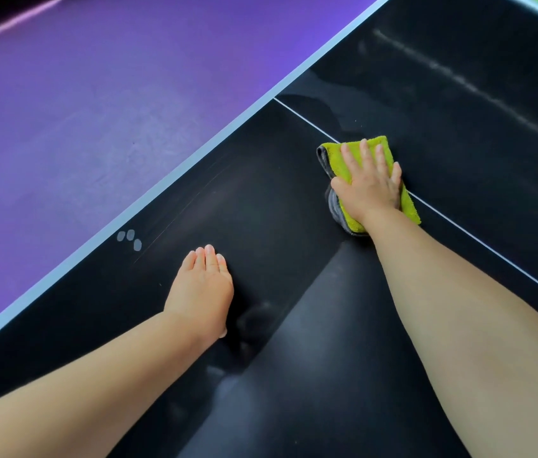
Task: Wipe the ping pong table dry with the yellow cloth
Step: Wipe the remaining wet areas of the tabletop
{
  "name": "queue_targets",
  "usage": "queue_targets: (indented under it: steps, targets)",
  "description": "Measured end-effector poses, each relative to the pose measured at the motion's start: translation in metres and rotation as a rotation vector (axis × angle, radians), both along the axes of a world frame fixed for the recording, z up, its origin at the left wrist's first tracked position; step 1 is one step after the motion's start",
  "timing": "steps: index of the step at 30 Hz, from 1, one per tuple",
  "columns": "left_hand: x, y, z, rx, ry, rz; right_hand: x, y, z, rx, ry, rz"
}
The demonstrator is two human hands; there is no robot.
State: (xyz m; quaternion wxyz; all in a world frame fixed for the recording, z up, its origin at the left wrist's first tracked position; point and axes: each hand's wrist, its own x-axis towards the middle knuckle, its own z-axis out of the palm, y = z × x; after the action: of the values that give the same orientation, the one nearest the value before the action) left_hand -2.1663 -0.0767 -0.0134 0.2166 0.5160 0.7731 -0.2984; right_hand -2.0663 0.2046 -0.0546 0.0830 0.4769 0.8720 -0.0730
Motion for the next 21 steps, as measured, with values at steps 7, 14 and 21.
queue_targets:
  steps: [7,14,21]
  targets:
    - [-0.002,-0.007,-0.003,0.114,-0.017,0.003,0.022,-0.075,-0.001,0.011,-0.069,0.087]
    - [-0.015,-0.045,-0.011,0.392,-0.183,0.143,0.021,-0.199,0.003,-0.019,-0.063,0.198]
    - [0.001,-0.18,-0.017,0.756,-0.182,0.115,0.028,-0.324,0.004,-0.044,-0.093,0.306]
